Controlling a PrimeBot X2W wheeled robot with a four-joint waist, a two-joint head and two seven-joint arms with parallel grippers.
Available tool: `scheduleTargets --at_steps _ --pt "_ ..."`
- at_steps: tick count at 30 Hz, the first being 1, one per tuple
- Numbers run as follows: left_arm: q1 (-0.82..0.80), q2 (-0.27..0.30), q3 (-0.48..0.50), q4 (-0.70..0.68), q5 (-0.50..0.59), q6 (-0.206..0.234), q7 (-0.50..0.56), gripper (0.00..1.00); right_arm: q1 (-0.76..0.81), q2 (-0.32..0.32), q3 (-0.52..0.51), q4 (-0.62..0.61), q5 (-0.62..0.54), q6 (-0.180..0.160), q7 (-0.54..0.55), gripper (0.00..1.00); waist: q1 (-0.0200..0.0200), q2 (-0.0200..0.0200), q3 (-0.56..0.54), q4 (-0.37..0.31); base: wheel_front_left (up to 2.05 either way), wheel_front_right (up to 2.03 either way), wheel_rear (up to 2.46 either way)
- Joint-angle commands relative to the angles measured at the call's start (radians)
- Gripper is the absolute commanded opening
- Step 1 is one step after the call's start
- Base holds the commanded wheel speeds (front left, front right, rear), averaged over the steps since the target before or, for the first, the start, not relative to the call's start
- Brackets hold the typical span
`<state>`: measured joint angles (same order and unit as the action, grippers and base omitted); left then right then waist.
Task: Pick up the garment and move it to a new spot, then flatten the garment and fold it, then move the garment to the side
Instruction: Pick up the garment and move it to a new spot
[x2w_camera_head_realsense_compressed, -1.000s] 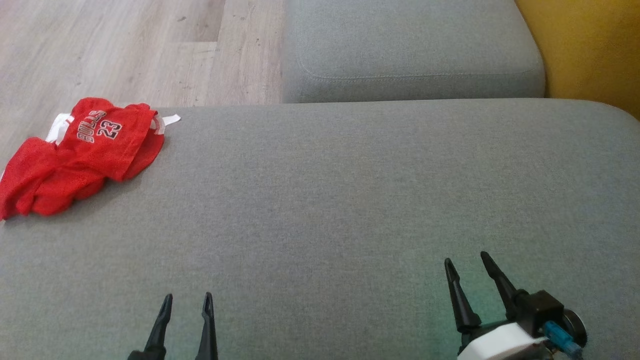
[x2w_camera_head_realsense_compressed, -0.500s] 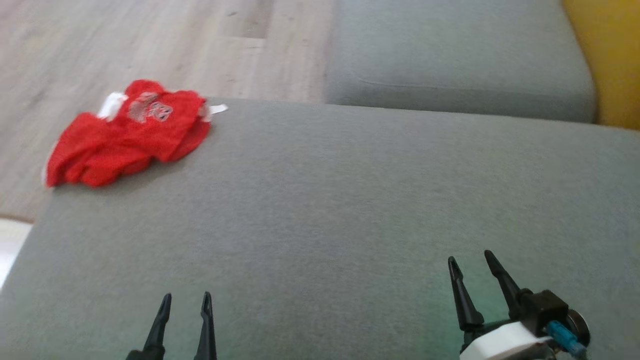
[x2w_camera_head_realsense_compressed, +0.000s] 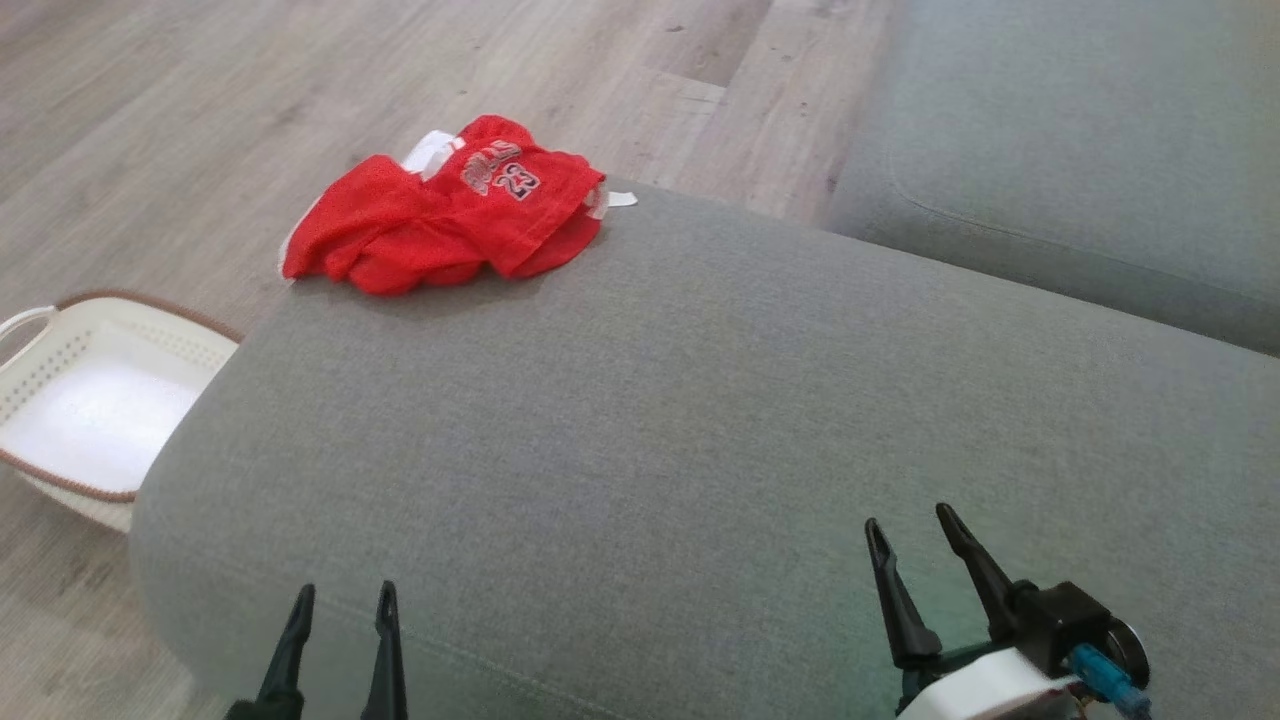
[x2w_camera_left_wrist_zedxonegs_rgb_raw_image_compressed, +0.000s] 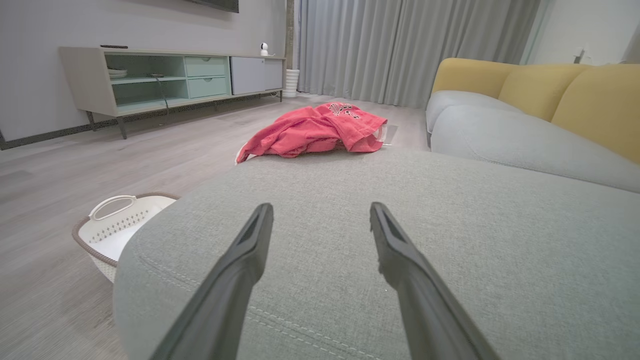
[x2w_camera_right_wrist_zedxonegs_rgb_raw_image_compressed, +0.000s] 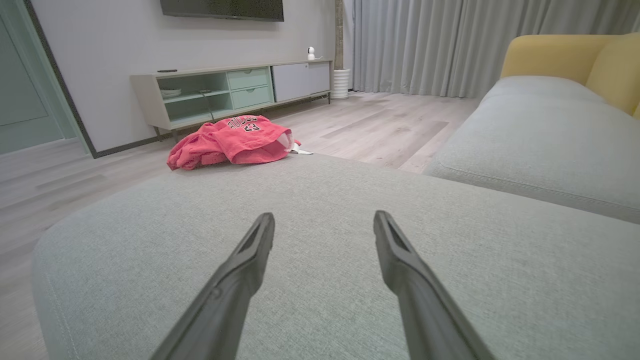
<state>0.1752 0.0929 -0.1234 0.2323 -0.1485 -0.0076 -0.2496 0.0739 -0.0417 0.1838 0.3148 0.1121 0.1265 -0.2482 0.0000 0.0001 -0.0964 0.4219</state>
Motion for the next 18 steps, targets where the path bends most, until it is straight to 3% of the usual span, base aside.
scheduleTargets --at_steps 1,10,18 --pt "-0.026 0.007 0.042 -0.042 -0.003 0.009 -0.012 1.0 -0.035 -0.008 0.027 -0.034 0.007 0.004 -0.014 1.0 0.0 -0.0001 0.001 0.021 0.0 0.0 0.0" --pt "-0.019 0.011 0.048 -0.071 -0.004 0.014 -0.012 1.0 -0.031 -0.008 0.031 -0.038 -0.002 0.004 -0.014 1.0 0.0 -0.0001 0.008 0.021 0.0 0.0 0.0" --pt "-0.085 0.052 0.09 -0.215 -0.019 0.001 -0.01 1.0 -0.029 -0.008 0.011 -0.064 -0.05 0.004 -0.014 1.0 0.0 -0.0001 0.061 -0.031 0.0 0.0 0.0"
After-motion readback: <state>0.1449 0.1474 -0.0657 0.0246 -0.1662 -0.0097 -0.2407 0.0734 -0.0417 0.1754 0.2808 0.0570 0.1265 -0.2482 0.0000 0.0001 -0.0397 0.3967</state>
